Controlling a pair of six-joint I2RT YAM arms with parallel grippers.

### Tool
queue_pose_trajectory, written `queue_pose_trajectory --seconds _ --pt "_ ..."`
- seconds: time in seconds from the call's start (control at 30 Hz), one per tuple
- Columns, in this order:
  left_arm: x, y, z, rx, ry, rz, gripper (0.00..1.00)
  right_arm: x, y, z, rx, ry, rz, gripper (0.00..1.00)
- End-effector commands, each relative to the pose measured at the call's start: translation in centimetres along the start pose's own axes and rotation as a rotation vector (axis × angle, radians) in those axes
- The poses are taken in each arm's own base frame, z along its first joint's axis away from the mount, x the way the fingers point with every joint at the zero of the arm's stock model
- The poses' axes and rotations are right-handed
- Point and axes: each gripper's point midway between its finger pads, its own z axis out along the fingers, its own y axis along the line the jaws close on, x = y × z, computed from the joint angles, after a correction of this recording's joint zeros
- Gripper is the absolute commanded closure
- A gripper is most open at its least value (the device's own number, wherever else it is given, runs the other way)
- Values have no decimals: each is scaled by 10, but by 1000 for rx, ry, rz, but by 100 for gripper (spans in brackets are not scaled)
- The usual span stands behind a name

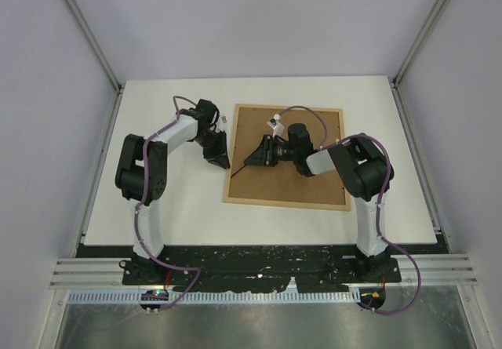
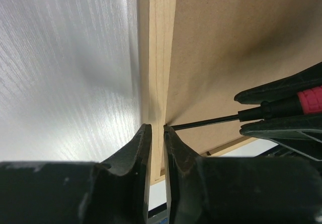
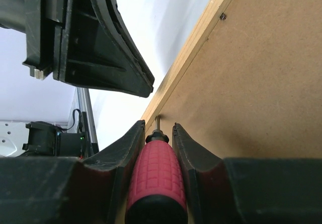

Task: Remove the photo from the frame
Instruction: Release the photo frame item from the photo frame.

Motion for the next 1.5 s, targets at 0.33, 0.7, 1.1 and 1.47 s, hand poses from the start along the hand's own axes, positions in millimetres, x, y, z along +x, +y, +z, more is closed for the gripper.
queue_pose_trajectory --seconds 0.33,0.7,1.1,1.47 --pt "-1 0 12 3 15 13 83 -16 18 -6 -58 -19 -19 92" --pt "1 0 18 -6 27 12 85 -13 12 -6 -32 -20 -6 92" --pt "3 -4 19 -3 30 17 87 -7 2 -1 6 -12 -12 92" --pt "7 -7 25 0 45 21 88 -3 6 6 -12 -9 7 92"
